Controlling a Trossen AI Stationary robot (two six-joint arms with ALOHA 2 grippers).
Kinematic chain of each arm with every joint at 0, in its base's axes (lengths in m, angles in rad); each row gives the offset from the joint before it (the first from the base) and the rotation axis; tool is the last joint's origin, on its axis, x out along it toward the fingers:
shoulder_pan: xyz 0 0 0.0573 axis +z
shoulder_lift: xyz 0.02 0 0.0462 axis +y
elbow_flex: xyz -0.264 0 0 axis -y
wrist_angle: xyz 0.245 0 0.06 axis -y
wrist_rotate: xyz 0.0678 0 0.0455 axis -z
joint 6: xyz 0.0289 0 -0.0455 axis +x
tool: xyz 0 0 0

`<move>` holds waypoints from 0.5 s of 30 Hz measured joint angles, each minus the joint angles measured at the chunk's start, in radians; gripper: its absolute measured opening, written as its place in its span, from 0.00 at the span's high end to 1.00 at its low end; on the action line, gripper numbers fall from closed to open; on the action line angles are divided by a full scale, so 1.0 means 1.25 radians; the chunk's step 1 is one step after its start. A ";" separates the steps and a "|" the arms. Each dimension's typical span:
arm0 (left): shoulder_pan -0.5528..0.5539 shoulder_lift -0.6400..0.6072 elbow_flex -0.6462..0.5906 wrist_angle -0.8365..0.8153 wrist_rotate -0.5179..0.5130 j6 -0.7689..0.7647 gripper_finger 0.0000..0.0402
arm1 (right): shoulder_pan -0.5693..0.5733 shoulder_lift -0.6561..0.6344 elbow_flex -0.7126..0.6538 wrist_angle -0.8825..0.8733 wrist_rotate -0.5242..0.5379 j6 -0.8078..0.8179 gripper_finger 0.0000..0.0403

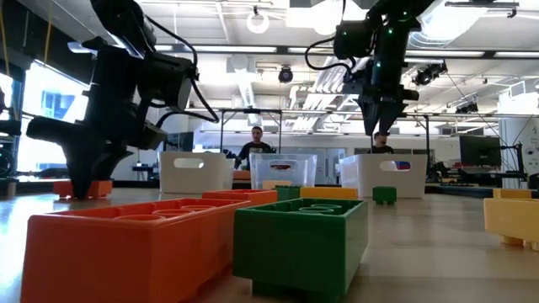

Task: Sort & place blocks by color
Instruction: Put the orange game piece into the right white bin

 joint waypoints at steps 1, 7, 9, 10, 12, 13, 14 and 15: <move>-0.001 0.000 0.010 0.006 0.003 -0.002 0.73 | 0.000 0.000 0.000 0.000 -0.005 0.001 0.52; -0.012 -0.001 0.070 0.012 0.020 -0.002 0.69 | 0.005 0.000 0.000 0.000 -0.095 0.013 0.52; -0.015 -0.001 0.088 0.016 0.032 -0.002 0.70 | 0.017 0.000 0.000 0.000 -0.119 0.015 0.52; -0.017 -0.001 0.096 0.021 0.034 -0.002 0.70 | 0.025 0.000 0.000 0.000 -0.128 0.014 0.52; -0.020 -0.001 0.109 0.058 0.037 -0.005 0.70 | 0.047 0.000 0.000 0.001 -0.144 0.014 0.52; -0.022 -0.001 0.114 0.079 0.044 -0.007 0.70 | 0.061 0.000 0.000 0.004 -0.147 0.016 0.52; -0.022 -0.001 0.118 0.099 0.058 -0.008 0.70 | 0.077 0.000 0.000 0.007 -0.147 0.021 0.52; -0.022 -0.001 0.121 0.118 0.073 -0.008 0.70 | 0.094 0.000 0.000 0.008 -0.148 0.024 0.52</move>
